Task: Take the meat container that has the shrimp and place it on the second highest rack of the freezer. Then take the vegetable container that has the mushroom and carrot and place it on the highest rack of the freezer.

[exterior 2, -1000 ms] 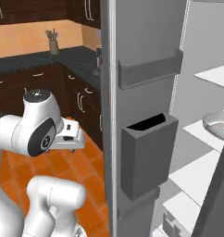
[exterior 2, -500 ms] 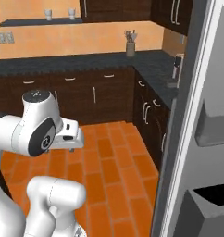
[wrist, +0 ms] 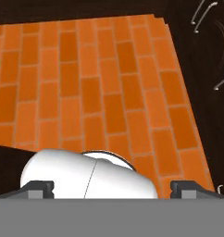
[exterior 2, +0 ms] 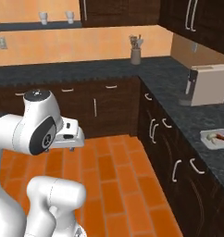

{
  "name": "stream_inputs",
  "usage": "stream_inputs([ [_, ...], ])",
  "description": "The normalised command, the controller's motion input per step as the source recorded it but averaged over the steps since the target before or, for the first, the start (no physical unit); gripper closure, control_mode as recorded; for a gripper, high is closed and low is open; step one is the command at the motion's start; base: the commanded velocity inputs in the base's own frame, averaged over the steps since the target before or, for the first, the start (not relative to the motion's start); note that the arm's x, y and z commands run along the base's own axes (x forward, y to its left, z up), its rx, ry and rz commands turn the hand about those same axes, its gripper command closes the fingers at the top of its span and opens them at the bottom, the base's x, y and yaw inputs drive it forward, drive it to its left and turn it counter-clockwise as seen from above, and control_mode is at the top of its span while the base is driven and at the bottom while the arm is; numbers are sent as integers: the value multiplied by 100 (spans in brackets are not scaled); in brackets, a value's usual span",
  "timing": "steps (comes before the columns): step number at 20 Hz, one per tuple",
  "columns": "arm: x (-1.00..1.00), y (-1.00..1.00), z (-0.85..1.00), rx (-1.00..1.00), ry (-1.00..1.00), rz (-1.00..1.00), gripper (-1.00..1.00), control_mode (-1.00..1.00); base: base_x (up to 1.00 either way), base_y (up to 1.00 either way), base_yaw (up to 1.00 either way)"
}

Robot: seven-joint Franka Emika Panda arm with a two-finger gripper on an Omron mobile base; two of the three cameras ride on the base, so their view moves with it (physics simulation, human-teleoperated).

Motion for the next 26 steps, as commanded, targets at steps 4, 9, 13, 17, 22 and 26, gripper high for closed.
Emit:
stream_inputs([
  [4,0,0,0,0,0,0,-100,100,100,-3,0],
  [9,0,0,0,0,0,0,-100,100,100,-3,-18],
  [13,0,0,0,0,0,0,-100,100,76,-1,-45],
  [17,0,0,0,0,0,0,-100,100,51,0,-60],
  [22,0,0,0,0,0,0,-100,100,32,-19,-61],
  [26,0,0,0,0,0,0,-100,100,54,-51,-53],
])
